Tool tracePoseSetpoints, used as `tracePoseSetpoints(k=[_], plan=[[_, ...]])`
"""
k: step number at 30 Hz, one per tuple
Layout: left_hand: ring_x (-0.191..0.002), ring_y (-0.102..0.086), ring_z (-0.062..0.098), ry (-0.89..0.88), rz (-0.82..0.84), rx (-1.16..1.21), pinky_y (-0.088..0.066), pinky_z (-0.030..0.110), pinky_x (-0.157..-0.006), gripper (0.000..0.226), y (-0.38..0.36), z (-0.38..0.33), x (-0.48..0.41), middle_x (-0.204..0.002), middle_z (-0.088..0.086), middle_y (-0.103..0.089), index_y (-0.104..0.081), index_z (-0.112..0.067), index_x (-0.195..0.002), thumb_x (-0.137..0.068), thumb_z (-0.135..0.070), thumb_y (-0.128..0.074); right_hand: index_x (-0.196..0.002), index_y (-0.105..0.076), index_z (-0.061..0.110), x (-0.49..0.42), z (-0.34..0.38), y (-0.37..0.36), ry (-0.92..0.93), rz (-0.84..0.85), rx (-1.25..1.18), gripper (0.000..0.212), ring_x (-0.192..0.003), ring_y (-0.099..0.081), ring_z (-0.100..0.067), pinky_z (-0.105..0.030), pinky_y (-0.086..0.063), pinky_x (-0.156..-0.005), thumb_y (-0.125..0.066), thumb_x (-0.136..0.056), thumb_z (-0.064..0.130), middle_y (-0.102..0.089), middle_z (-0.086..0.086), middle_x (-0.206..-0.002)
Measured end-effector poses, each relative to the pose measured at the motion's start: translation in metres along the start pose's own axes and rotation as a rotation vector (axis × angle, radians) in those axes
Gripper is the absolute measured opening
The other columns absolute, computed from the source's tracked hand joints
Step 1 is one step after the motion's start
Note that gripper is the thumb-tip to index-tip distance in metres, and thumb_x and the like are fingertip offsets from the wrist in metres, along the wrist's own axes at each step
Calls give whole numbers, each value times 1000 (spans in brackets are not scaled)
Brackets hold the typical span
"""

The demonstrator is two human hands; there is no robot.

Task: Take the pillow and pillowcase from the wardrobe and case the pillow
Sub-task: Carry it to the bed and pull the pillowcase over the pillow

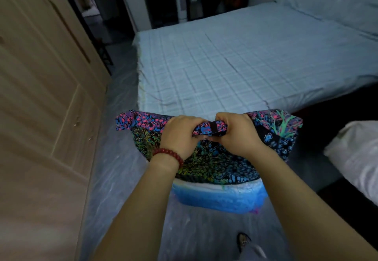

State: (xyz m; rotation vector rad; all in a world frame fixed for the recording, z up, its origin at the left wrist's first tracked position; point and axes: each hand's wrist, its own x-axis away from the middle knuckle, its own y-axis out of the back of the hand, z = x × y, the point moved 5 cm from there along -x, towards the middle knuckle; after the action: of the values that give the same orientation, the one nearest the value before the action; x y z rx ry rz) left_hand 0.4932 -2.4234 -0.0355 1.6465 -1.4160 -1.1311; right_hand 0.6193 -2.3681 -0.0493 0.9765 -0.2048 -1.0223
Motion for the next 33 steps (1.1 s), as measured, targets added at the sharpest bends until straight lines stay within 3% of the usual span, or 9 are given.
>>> tracePoseSetpoints(k=[7,16,20,28,33], plan=[[-93,-58,26,-116,-29,21,-42,37,-83,22,-12,-39,-43,-95,0,-70,-67,-29,-103,-80,-30,-67,-55,-33,25,-4,-37,41,-93,-59,32,49,-52,-42,-17,-25,-22,-51,-81,-65,28,-43,7,-50],[-81,-61,20,-161,100,20,-46,33,-72,13,-42,-100,-131,-78,-6,-64,-69,-27,-87,-75,-32,-70,-56,-34,24,-26,-118,100,-153,-102,-13,48,-52,-41,-17,-30,-24,-50,-81,-65,29,-43,5,-51],[-86,-62,19,-165,167,8,-52,36,-77,22,-49,-128,-173,-87,-6,-68,-69,-31,-92,-71,-28,-74,-57,-36,23,-37,-150,123,-169,-121,-54,47,-51,-40,-14,-30,-27,-51,-82,-65,27,-44,6,-51],[-86,-60,23,-307,56,-17,-41,30,-68,14,-61,-176,-242,-88,-1,-66,-69,-26,-93,-78,-26,-67,-57,-35,25,-71,-199,181,-195,-221,-57,48,-51,-38,-10,-32,-30,-52,-81,-65,24,-42,7,-53],[-87,-61,24,-368,-10,12,-46,35,-74,19,-58,-189,-286,-92,0,-69,-68,-28,-98,-80,-29,-66,-56,-33,26,-101,-217,209,-184,-276,-22,49,-51,-36,-8,-31,-27,-49,-81,-65,27,-41,8,-52]])
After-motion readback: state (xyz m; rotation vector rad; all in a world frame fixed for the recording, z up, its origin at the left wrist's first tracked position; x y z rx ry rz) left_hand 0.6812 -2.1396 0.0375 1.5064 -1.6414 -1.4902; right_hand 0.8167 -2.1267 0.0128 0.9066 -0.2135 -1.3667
